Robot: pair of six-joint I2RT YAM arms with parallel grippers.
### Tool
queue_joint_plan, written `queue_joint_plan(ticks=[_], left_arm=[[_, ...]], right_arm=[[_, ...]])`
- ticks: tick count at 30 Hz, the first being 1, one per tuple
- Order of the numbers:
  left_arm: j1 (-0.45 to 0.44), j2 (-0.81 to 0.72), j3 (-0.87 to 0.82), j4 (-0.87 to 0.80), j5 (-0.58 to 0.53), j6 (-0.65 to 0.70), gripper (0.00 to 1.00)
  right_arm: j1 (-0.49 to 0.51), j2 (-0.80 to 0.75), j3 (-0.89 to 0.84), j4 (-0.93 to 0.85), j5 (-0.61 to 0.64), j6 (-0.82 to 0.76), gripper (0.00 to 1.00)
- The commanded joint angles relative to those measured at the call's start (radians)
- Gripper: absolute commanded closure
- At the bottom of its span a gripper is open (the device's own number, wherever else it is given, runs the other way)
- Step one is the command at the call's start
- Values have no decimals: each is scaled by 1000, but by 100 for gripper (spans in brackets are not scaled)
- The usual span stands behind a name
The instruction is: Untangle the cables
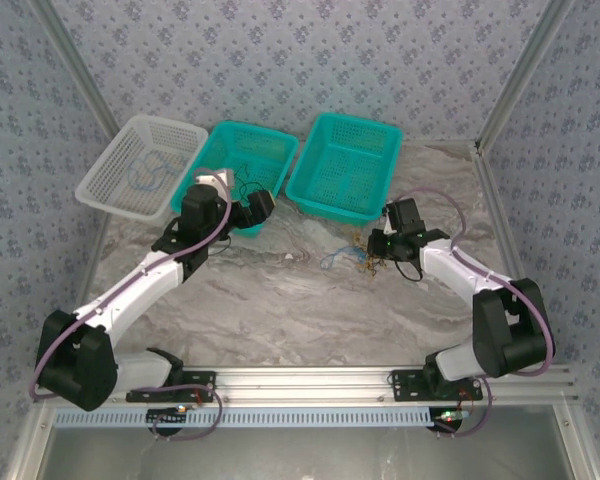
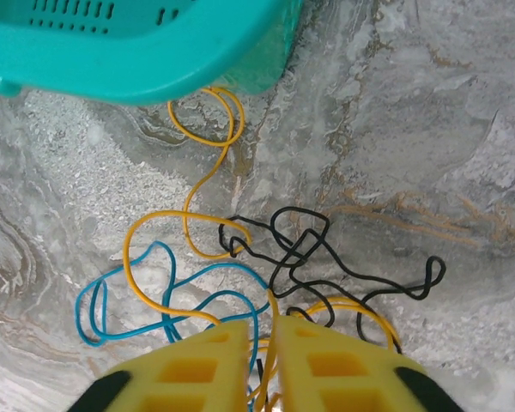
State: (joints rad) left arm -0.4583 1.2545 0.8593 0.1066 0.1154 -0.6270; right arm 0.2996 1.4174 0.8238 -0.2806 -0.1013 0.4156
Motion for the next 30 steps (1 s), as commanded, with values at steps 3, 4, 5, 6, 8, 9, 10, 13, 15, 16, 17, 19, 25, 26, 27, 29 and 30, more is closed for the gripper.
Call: queue_joint_plan(ticks=[3,4,5,6,8,9,10,13,15,16,17,19,25,26,27,29,30], left_arm=[[0,-3,4,27,-7,2,1],[0,-3,3,37,7,6,1],[-1,-5,-8,76,48,19,1],[-2,-9,-23,127,102,28,1],[-5,-12,-34,182,175,39,1],[-11,-12,-33,182,191,60,1],[-19,-9,-27,171,201,84,1],[-44,2,-21,162,227,140,1],[-61,10,-30,188,262,167,1],[-69,16,-37,204,279,180,1],[-76,20,-39,213,289,192,1],[-95,34,-39,227,322,232,1],[-196,94,-38,255,395,435,1],[-210,103,-43,271,396,462,1],[-223,114,-50,293,395,488,1],[-242,130,-73,359,392,512,1],[-244,139,-89,405,391,517,1]], right_arm=[[17,-48,9,-3,-36,3,97],[24,-61,9,-3,-39,8,99],[28,-74,9,-3,-44,14,100],[33,-88,8,-3,-52,20,100],[41,-113,6,1,-74,33,100],[46,-127,5,9,-92,44,100],[50,-139,1,21,-117,53,100],[69,-155,-2,55,-179,72,100],[91,-161,7,61,-194,74,100],[102,-165,14,60,-192,75,100],[111,-168,18,62,-192,76,100],[127,-182,29,71,-196,79,100],[164,-208,48,116,-253,85,100],[171,-212,54,119,-259,85,100],[180,-217,59,118,-264,83,100],[196,-229,71,117,-270,78,100],[203,-234,76,116,-270,76,100]])
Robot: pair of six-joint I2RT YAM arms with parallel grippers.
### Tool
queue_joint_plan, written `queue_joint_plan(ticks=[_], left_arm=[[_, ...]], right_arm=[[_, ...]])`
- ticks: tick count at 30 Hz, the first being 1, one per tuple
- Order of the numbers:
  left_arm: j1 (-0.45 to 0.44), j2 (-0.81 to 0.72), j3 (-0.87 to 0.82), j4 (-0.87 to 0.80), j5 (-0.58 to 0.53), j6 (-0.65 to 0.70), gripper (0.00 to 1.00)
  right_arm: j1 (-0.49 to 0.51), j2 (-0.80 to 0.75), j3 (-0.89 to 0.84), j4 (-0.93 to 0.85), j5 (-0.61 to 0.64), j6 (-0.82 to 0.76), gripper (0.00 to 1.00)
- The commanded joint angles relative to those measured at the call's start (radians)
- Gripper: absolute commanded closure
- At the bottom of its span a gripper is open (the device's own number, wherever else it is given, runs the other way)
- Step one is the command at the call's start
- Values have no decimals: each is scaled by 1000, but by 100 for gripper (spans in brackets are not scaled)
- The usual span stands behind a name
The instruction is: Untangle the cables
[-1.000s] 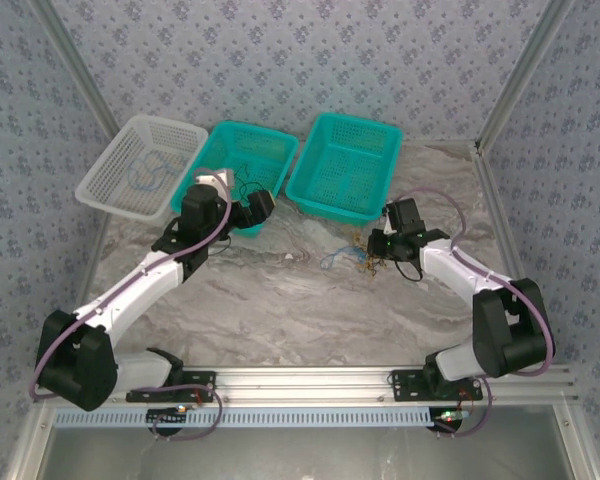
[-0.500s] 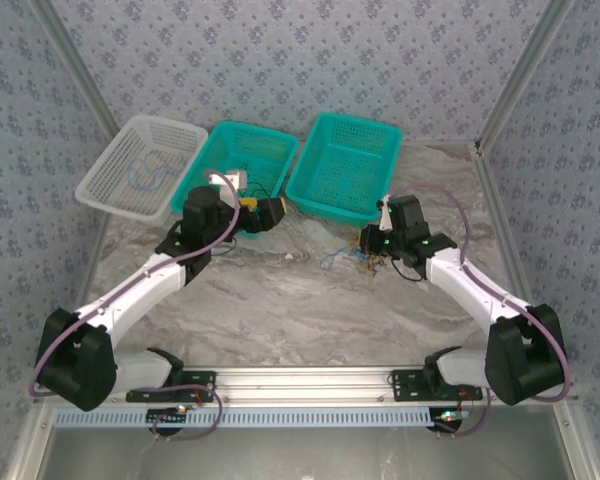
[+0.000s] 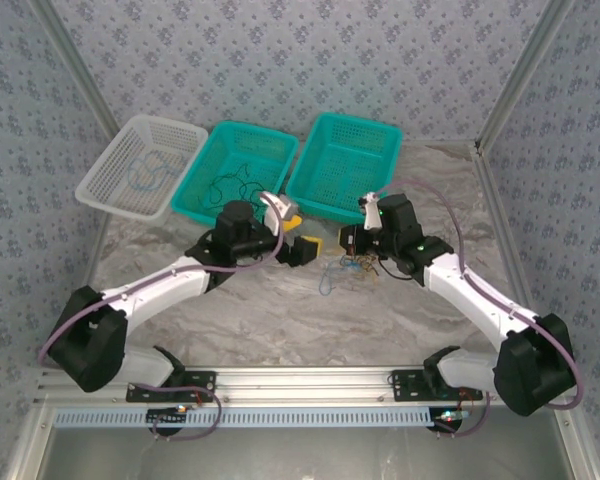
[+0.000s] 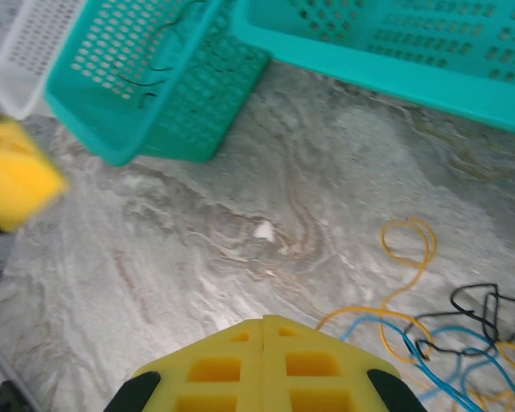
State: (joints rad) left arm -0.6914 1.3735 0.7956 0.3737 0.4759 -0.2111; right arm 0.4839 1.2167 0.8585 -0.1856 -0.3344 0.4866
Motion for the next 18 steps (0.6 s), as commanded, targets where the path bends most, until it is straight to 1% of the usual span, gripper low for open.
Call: queue_joint_plan(ticks=[1,5,8,12,15,18], left_arm=[[-11,31,-42,182,26,101,1],[-17,75,-72,255,5,123,1],[-17,126,-48,254,55,126,1],[-36,193,-31,324,88,128,1],[-66,243,-25,370,73,179,2],[-76,299,-16,453,54,164,6]], right_arm=[[25,-39,46,19,-37,4,100],[33,-57,51,25,-45,7,100],[37,-76,33,56,-54,22,100],[37,-92,19,70,-43,57,100],[37,-104,12,81,-34,78,100],[38,-115,7,84,-21,92,100]])
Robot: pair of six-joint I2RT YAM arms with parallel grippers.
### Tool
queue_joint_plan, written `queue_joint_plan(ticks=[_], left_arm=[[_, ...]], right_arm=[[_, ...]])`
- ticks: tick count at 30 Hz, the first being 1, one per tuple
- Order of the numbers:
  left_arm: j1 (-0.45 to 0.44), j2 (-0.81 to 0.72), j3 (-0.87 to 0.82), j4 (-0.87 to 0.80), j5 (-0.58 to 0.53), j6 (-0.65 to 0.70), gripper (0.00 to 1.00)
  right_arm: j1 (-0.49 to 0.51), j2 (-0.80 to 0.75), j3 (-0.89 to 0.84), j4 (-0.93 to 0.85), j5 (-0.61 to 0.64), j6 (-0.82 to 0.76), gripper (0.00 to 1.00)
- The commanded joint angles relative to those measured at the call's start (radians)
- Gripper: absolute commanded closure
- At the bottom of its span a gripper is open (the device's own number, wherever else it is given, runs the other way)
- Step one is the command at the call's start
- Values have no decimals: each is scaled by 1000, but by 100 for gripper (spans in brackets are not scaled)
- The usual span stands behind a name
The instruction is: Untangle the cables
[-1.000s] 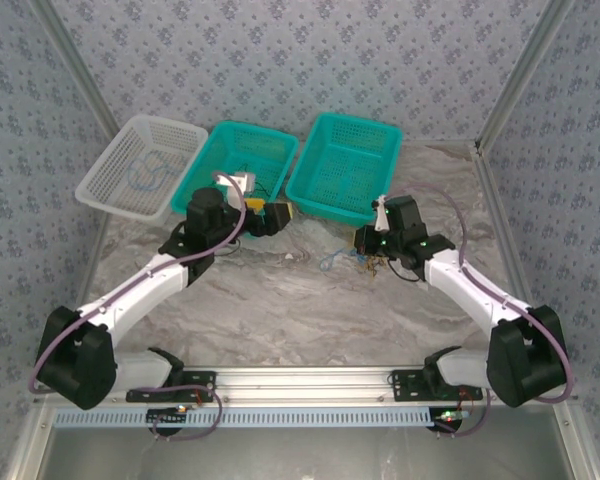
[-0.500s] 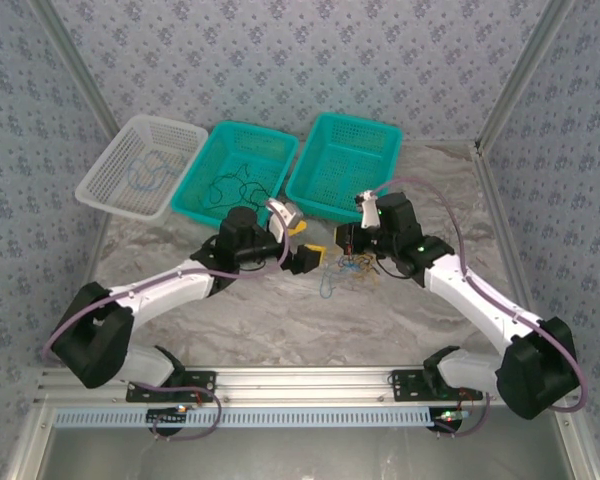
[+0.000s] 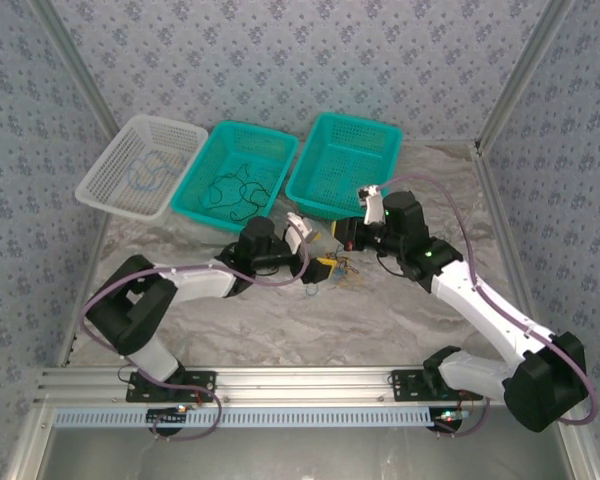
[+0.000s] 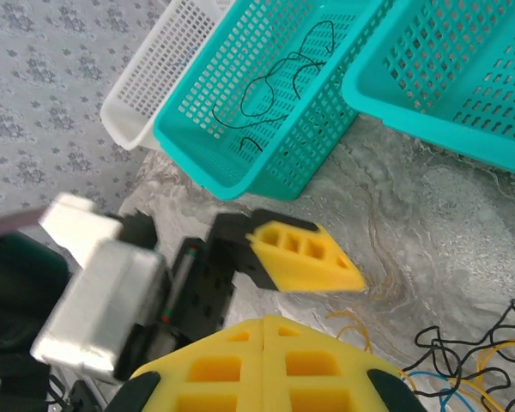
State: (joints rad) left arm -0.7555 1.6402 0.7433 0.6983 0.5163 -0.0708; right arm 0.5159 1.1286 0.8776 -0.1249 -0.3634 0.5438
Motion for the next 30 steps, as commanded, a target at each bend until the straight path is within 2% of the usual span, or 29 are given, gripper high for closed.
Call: queue_joint_plan(ticks=[1,6,9,12,16,21,30], left_arm=[[-14,50,42,158,12,16,9],[-52,97,87,187,-57,55,23],[-66,122,91,213,-98,50,37],[-67,147,92,230,-93,24,49],[-66,188,97,235,-78,-8,69],[-71,246,109,240,-77,-43,79],[-71,325,95,260,-86,-96,80]], right_arm=[[6,-27,-14,20,13,40,100],[6,-27,-26,30,24,66,100],[6,-26,-34,40,26,69,100],[4,-26,-34,41,23,62,100],[4,-32,-24,44,11,47,100],[-2,-60,-8,55,15,17,100],[-64,-87,30,84,-23,-11,100]])
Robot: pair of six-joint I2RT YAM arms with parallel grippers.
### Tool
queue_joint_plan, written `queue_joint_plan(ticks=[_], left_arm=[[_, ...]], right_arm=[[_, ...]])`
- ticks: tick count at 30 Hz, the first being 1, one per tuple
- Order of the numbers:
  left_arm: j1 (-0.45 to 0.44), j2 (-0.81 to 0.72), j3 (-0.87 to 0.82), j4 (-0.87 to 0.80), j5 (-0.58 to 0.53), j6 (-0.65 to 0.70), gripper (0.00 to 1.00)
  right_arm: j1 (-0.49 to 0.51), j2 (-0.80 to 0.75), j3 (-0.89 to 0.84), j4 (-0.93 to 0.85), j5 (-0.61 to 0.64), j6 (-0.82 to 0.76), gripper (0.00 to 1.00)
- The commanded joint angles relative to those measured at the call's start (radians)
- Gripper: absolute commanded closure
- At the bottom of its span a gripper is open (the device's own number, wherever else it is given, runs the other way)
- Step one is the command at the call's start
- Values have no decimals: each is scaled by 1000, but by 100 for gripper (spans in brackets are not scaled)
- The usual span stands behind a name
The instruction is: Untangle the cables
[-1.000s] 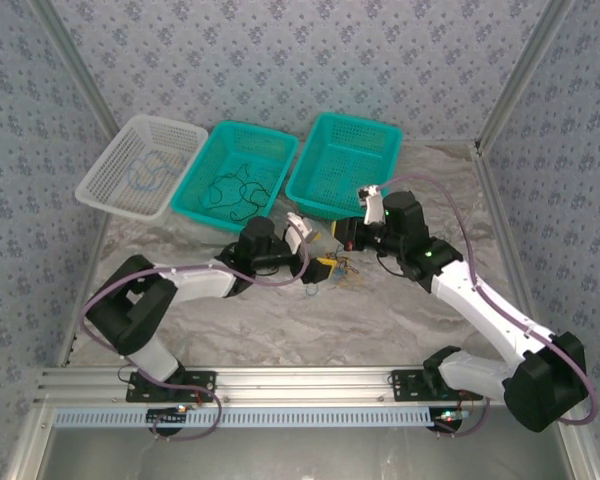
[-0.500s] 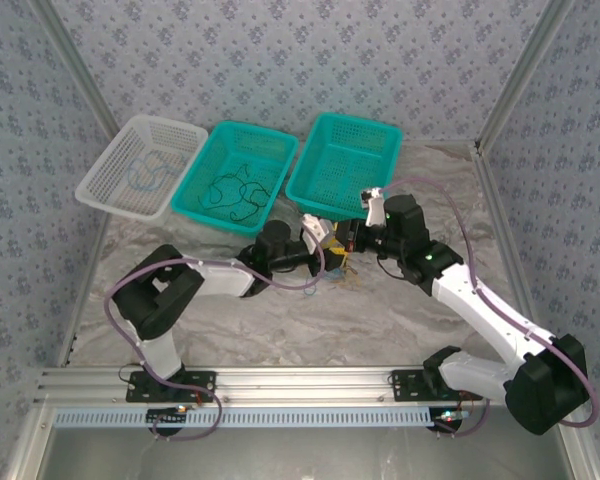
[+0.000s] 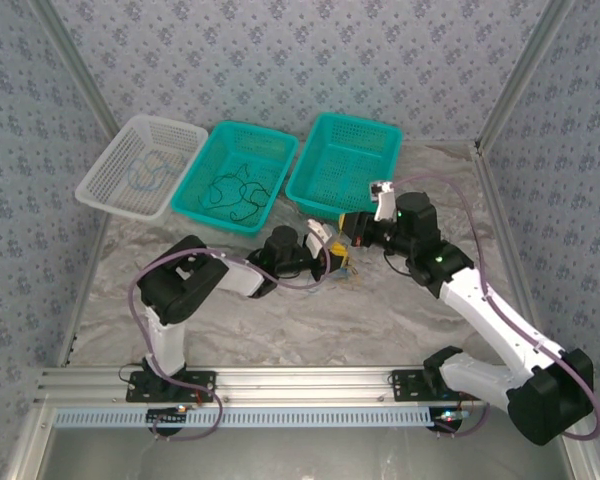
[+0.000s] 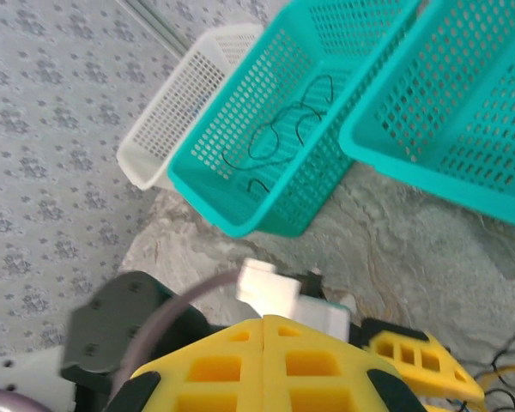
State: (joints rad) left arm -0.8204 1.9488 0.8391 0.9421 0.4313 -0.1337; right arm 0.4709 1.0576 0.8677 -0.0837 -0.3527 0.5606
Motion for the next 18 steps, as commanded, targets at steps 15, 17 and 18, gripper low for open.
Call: queue_joint_plan(ticks=[15,17,18], left_arm=[[-8,118,4,65,-24,-106,74],[-8,128,5,69,-26,-112,74],[-7,130,3,69,-27,-112,74]], right_arm=[[-85,-22,164,140,-17,-12,100],[-87,-26,193,124,-12,-27,100],[-90,-29,203,119,-12,-32,100]])
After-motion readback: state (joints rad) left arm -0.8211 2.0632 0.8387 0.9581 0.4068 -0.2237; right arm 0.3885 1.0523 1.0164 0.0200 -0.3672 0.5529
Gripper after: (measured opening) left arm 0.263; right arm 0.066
